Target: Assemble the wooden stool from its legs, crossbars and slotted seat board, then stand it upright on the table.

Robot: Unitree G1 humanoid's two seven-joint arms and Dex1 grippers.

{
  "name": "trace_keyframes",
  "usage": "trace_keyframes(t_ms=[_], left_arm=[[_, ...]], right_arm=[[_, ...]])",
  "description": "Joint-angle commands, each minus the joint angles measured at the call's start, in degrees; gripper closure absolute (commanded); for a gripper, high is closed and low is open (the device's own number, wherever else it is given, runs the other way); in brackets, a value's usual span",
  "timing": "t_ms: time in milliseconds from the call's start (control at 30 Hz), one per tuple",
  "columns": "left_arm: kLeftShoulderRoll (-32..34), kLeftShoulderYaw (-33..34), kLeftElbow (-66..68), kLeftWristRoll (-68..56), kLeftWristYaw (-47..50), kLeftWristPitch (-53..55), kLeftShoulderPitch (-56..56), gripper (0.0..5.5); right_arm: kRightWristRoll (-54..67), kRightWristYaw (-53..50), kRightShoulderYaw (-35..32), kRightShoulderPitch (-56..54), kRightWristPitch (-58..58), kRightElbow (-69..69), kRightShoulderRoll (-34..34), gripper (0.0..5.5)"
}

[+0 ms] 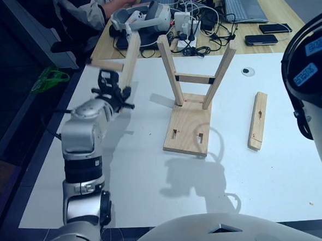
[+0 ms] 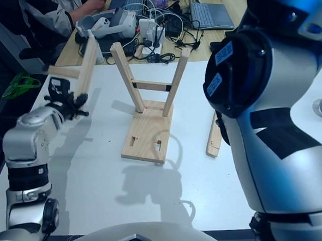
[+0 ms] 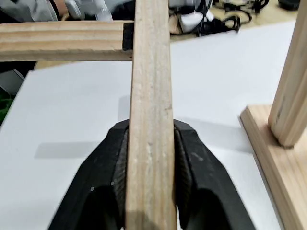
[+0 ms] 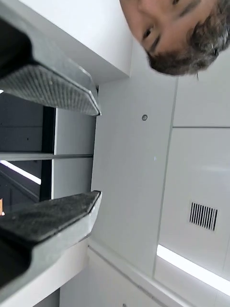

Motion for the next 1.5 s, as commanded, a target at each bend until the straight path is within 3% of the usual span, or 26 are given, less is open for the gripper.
trace_keyframes(t_ms=[33,200,367,700,1100,1400,1500], left_arm=[[0.64,0.81,-1.86,0.73,1.28,-3.96,-7.09,4.48],[7.48,-11.45,1.42,15.90,1.57,-26.74,-12.64,4.48],[7.77,-18.59,5.89,30.73,9.39,-44.49,-15.66,4.48],[6.07,-23.03,10.17,48.82,20.59,-57.53,-15.50,4.48],[4.16,-23.98,12.80,51.41,19.48,-62.78,-14.20,4.48],[5.20,-23.94,11.44,56.04,22.37,-67.23,-13.74,4.48],[5.55,-23.43,11.24,59.19,24.51,-67.19,-13.85,4.48]], right_arm=[[-1.99,1.65,2.66,2.76,0.00,-2.41,-0.35,2.61],[-14.14,-6.78,11.71,28.78,6.49,-7.14,2.05,2.61],[-10.66,-13.92,12.43,44.71,14.22,-17.59,5.80,2.61],[12.12,-27.50,7.84,51.66,14.97,-24.74,16.09,2.61],[17.56,-26.85,10.54,52.91,12.14,-25.67,14.34,2.61],[15.13,-29.71,11.84,52.49,9.48,-24.89,13.42,4.08],[14.26,-30.66,12.22,52.33,8.57,-25.07,13.50,4.34]])
